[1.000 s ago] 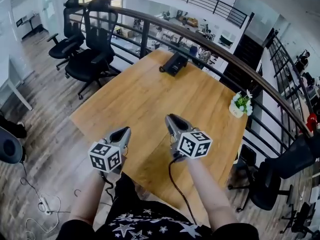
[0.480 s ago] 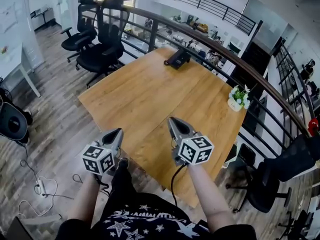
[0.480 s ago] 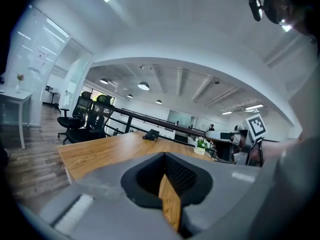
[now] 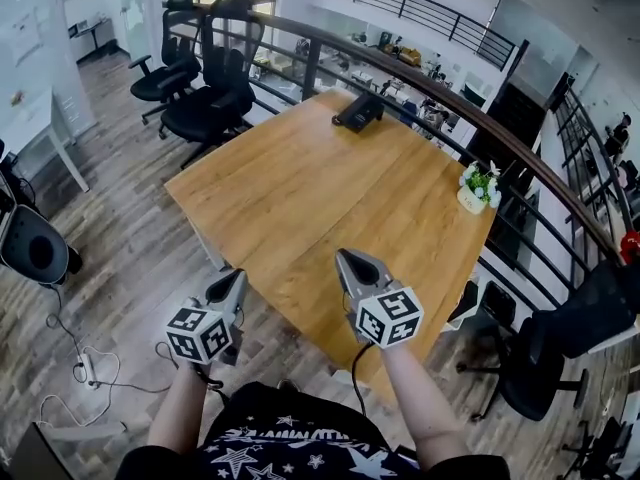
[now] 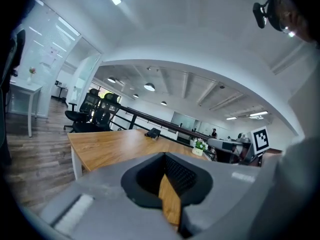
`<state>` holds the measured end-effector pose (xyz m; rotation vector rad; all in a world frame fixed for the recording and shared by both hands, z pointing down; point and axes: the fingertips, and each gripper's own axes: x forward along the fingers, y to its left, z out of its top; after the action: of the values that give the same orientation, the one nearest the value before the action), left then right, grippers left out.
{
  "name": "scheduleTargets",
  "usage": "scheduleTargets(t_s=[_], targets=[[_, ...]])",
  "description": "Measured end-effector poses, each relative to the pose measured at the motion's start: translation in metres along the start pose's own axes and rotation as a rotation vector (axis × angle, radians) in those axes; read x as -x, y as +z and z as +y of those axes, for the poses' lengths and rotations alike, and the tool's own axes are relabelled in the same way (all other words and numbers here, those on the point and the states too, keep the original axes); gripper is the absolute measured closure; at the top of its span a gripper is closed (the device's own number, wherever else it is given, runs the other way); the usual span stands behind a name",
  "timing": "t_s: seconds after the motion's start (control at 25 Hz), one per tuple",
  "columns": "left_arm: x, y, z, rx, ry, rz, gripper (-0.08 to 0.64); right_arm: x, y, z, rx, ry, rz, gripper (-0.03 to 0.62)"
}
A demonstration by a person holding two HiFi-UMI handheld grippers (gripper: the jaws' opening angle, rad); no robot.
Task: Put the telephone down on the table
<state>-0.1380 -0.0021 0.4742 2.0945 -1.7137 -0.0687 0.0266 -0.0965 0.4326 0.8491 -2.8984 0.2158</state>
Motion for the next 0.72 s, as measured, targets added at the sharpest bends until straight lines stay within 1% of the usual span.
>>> scheduleTargets(t_s=[0.12, 0.24, 0.48, 0.72], targets=[[0.02, -0.007, 0.009, 0.034, 0.018, 0.007, 0.557, 0.008, -0.008, 0.007, -0.032, -0.023, 0.015, 0.594], [0.046, -0.017, 0.009, 0.037, 0.024, 0.021, 0.557, 0.016, -0.018, 0.024, -0.053, -0.019, 0.033, 0.594], [0.113, -0.029, 0.007, 0.018, 0.045, 0.028, 0.557, 0.031, -0.033, 0.089, -0.068, 0.013, 0.061, 0.594], [0.171, -0.054, -0.007, 0.023, 0.044, 0.051, 0.557, 0.057, -0.052, 0.148, -0.032, 0.037, 0.11, 0.594]])
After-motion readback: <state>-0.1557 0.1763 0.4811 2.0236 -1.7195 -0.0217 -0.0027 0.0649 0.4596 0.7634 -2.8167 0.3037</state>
